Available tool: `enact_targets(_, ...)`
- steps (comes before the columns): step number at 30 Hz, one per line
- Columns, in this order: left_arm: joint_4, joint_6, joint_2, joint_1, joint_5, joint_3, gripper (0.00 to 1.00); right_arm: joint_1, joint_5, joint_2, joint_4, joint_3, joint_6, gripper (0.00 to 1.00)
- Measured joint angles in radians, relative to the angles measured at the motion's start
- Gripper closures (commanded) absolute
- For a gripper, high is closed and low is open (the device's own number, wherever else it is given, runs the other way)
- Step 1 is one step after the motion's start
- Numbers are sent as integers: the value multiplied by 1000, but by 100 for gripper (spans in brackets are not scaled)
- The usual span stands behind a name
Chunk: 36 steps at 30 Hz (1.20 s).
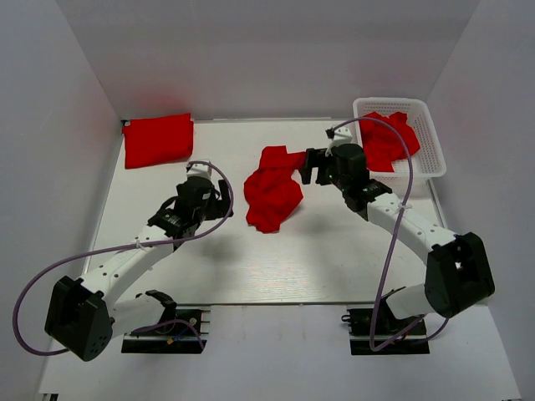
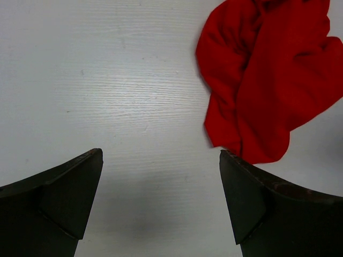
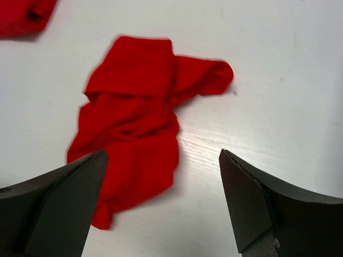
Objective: Fold and stack the t-shirts
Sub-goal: Move the tshirt to the center of the board, then flatten out the tshirt
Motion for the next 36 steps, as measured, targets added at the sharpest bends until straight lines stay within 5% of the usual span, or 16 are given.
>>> enact_targets(14, 119, 63, 129, 0, 228, -2, 0, 0, 53, 53, -68, -19, 27, 10)
enact_targets(21, 238, 79, 366, 0, 385, 113, 2, -1, 9, 240, -63, 134, 21, 10)
enact_targets(29, 280, 93, 609, 0, 432, 304, 29, -11, -47, 476, -44, 407, 26, 10)
enact_targets(36, 280, 108, 682, 0, 468, 334, 71, -24, -124, 660, -55, 607, 47, 14)
